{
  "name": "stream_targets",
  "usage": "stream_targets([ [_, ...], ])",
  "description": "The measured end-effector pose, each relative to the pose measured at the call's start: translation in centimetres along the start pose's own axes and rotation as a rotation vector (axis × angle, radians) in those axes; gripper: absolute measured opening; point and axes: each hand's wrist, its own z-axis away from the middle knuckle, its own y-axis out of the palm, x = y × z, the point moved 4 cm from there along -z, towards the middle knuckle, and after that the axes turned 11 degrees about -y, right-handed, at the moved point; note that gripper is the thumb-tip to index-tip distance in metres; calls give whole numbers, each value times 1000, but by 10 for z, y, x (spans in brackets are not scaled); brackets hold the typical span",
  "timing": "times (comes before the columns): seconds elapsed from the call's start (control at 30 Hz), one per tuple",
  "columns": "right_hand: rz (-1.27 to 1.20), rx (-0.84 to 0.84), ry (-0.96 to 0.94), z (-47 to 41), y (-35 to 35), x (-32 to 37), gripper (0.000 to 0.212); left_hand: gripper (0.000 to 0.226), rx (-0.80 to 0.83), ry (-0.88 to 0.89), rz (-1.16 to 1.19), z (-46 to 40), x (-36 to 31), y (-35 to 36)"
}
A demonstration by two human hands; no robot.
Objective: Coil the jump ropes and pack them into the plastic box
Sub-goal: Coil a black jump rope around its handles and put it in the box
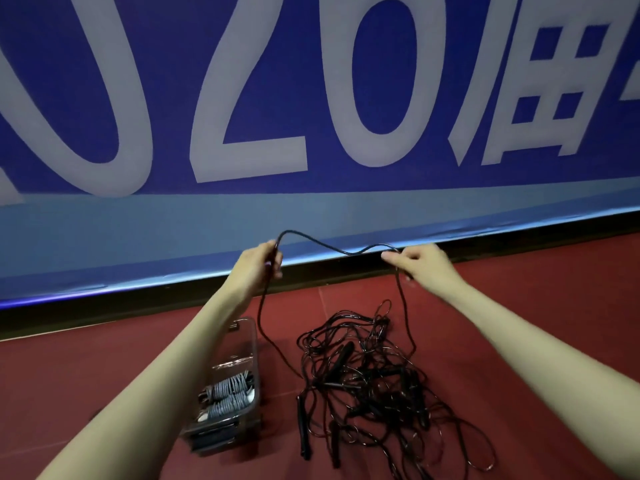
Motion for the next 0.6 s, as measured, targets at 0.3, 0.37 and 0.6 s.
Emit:
stream_targets([
  [0.3,-319,88,-81,-12,-37,77,19,29,79,78,-365,2,12,18],
  [0.37,-371,91,-98,-10,-33,90,19,44,206,201,-333,15,-10,42],
  [0.6,-461,-84,-127,-7,-29,110,22,12,677,134,-342,57,-14,124],
])
